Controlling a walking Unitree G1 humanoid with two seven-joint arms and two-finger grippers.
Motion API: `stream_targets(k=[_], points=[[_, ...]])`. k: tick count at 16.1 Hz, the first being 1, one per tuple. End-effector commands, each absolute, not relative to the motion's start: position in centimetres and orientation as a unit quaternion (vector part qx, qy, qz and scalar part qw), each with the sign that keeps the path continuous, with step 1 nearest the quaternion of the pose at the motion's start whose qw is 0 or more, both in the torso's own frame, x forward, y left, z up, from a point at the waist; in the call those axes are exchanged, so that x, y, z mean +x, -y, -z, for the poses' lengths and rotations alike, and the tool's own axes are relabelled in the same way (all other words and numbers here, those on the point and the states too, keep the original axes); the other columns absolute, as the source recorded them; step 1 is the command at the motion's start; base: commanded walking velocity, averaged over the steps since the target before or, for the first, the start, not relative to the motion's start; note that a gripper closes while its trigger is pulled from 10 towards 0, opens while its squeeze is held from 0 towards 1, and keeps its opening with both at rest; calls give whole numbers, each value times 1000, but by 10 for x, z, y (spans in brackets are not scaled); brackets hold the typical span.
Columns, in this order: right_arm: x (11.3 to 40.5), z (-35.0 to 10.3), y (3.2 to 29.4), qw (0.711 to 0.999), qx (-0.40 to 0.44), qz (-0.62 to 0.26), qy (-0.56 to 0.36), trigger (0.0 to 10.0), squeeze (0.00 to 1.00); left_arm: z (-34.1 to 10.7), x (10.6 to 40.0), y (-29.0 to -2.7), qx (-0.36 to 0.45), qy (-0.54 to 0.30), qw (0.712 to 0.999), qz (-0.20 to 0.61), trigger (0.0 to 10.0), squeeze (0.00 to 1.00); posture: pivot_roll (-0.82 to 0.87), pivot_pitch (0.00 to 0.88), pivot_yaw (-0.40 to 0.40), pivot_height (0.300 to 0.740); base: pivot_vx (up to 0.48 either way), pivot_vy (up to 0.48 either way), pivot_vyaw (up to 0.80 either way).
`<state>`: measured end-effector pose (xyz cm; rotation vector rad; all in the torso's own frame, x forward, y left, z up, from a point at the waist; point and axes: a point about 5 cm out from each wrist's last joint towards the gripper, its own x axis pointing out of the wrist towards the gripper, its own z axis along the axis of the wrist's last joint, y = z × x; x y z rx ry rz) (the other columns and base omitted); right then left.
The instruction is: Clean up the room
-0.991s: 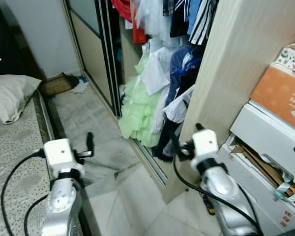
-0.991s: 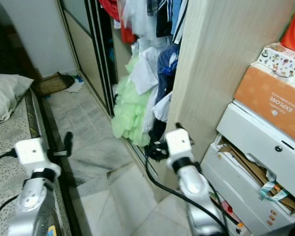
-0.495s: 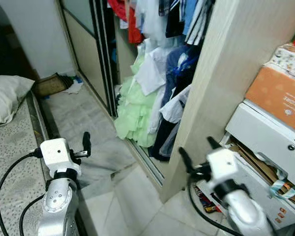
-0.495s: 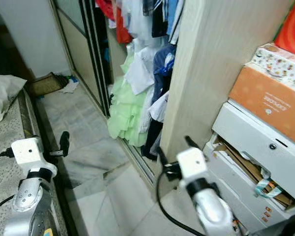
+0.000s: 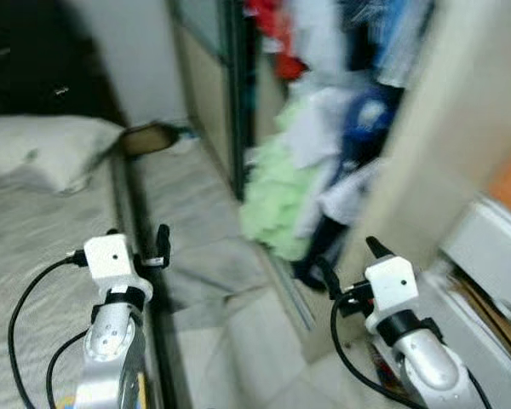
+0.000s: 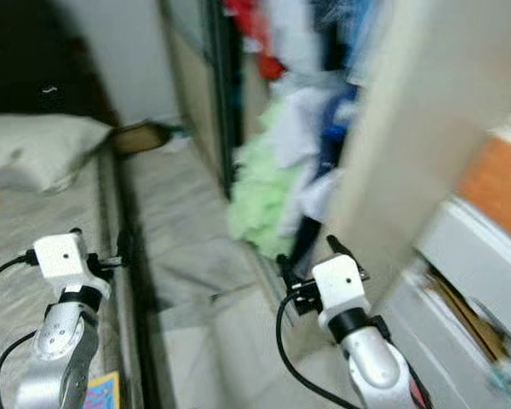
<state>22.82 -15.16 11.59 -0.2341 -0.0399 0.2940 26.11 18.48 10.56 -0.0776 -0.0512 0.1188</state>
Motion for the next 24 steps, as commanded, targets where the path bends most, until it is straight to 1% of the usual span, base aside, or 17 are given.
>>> stream_targets(k=[1, 5, 11, 15, 18, 19, 21, 24], points=[[227, -122, 149, 982, -112, -152, 30, 10000, 0, -103, 259, -187, -40, 18, 997, -65, 10000, 0, -23, 55, -32, 740, 0, 0, 800], [230, -120, 148, 983, -105, -149, 24, 10000, 0, -102, 259, -182, -44, 16, 997, -61, 10000, 0, -29, 56, -31, 740, 0, 0, 800], [248, -114, 137, 984, -84, -158, 17, 10000, 0, -102, 258, -181, -45, 15, 997, -65, 10000, 0, -19, 64, -36, 740, 0, 0, 679], [265, -114, 127, 982, -75, -173, 20, 10000, 0, -101, 257, -181, -46, 12, 997, -69, 10000, 0, -10, 73, -37, 740, 0, 0, 106], [275, -114, 120, 981, -67, -182, 19, 10000, 0, -100, 257, -180, -47, 9, 996, -71, 10000, 0, -10, 73, -37, 740, 0, 0, 471], [279, -111, 113, 979, -58, -196, 12, 10000, 0, -99, 257, -180, -46, 5, 996, -71, 10000, 0, -5, 75, -39, 740, 0, 0, 0], [282, -109, 102, 977, -48, -208, 13, 10000, 0, -100, 257, -180, -43, 4, 997, -69, 10000, 0, -5, 75, -39, 740, 0, 0, 206], [283, -108, 100, 976, -41, -213, 13, 10000, 0, -100, 259, -180, -42, 4, 997, -72, 10000, 0, 4, 76, -38, 740, 0, 0, 146]])
